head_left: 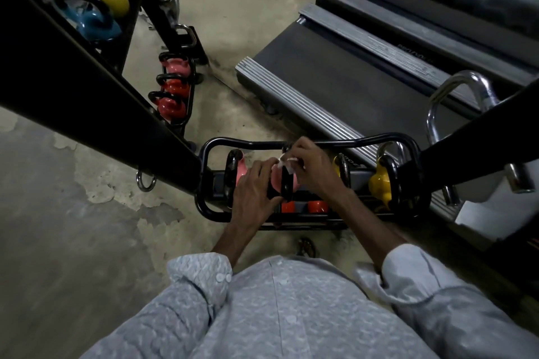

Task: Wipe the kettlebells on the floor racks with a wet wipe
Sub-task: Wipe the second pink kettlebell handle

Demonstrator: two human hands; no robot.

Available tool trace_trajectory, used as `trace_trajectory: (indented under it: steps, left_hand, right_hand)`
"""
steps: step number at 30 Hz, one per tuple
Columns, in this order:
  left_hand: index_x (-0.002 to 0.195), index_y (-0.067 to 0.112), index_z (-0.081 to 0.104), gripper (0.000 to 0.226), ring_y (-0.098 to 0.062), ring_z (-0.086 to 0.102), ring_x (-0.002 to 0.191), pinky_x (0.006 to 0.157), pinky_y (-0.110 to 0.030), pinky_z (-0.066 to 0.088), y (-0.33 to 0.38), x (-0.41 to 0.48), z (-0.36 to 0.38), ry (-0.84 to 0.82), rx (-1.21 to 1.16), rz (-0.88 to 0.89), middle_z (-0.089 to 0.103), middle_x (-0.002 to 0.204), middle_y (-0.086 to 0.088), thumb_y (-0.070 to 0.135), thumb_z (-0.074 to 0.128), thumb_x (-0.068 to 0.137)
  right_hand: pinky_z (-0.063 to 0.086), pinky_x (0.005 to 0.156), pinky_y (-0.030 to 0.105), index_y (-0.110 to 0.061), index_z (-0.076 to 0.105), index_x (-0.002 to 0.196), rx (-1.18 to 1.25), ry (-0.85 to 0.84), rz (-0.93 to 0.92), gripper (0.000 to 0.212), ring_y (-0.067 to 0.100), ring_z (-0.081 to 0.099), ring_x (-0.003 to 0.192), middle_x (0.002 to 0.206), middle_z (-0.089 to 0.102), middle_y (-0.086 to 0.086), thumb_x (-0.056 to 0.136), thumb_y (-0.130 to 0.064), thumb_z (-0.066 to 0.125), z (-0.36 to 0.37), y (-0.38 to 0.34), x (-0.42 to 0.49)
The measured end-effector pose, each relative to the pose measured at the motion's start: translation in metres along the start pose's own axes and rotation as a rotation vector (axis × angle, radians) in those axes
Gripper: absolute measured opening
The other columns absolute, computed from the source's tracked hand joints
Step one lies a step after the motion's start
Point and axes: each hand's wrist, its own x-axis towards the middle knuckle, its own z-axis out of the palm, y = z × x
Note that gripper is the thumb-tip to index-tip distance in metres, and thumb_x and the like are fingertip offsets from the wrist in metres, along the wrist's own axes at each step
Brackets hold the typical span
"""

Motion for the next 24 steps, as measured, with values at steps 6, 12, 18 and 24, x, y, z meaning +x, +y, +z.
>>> trace_trajectory:
  steps: [6, 12, 18, 24]
  left_hand:
    - [0.151, 0.032, 0.042, 0.084, -0.021, 0.061, 0.099, 0.07, -0.027, 0.045, -0.008, 0.007, 0.0, -0.111, 0.056, 0.062, 0.052, 0.125, -0.002, 0.029, 0.081, 0.076]
    - [0.155, 0.04, 0.034, 0.099, -0.018, 0.058, 0.096, 0.069, -0.027, 0.045, -0.016, 0.014, -0.007, -0.23, 0.138, 0.096, 0.048, 0.121, -0.002, 0.019, 0.085, 0.073]
    - [0.155, 0.038, 0.034, 0.097, -0.021, 0.059, 0.103, 0.076, -0.031, 0.05, -0.013, 0.014, -0.007, -0.233, 0.174, 0.095, 0.048, 0.125, -0.003, 0.009, 0.082, 0.075]
    - [0.152, 0.038, 0.039, 0.099, -0.02, 0.06, 0.102, 0.073, -0.032, 0.05, -0.013, 0.015, -0.005, -0.233, 0.163, 0.084, 0.049, 0.123, 0.0, 0.026, 0.091, 0.069]
  right_hand:
    - [0.045, 0.071, 0.018, -0.009, 0.072, 0.105, -0.01, 0.043, -0.085, 0.02, 0.012, 0.055, 0.087, 0.101, 0.056, 0.004, 0.09, 0.001, 0.064, 0.018, -0.014, -0.054]
    - [0.051, 0.071, 0.027, -0.009, 0.069, 0.112, -0.098, 0.008, -0.1, 0.019, 0.013, 0.055, 0.091, 0.104, 0.056, 0.004, 0.093, -0.008, 0.066, 0.034, -0.014, -0.077]
    - [0.053, 0.072, 0.033, -0.013, 0.069, 0.1, 0.017, 0.094, 0.05, 0.021, 0.013, 0.061, 0.09, 0.101, 0.058, 0.0, 0.083, 0.0, 0.073, 0.047, -0.012, -0.09]
    - [0.056, 0.078, 0.037, -0.007, 0.065, 0.086, 0.507, 0.297, 0.371, 0.015, 0.02, 0.067, 0.085, 0.086, 0.067, 0.003, 0.083, 0.007, 0.07, 0.055, -0.01, -0.095]
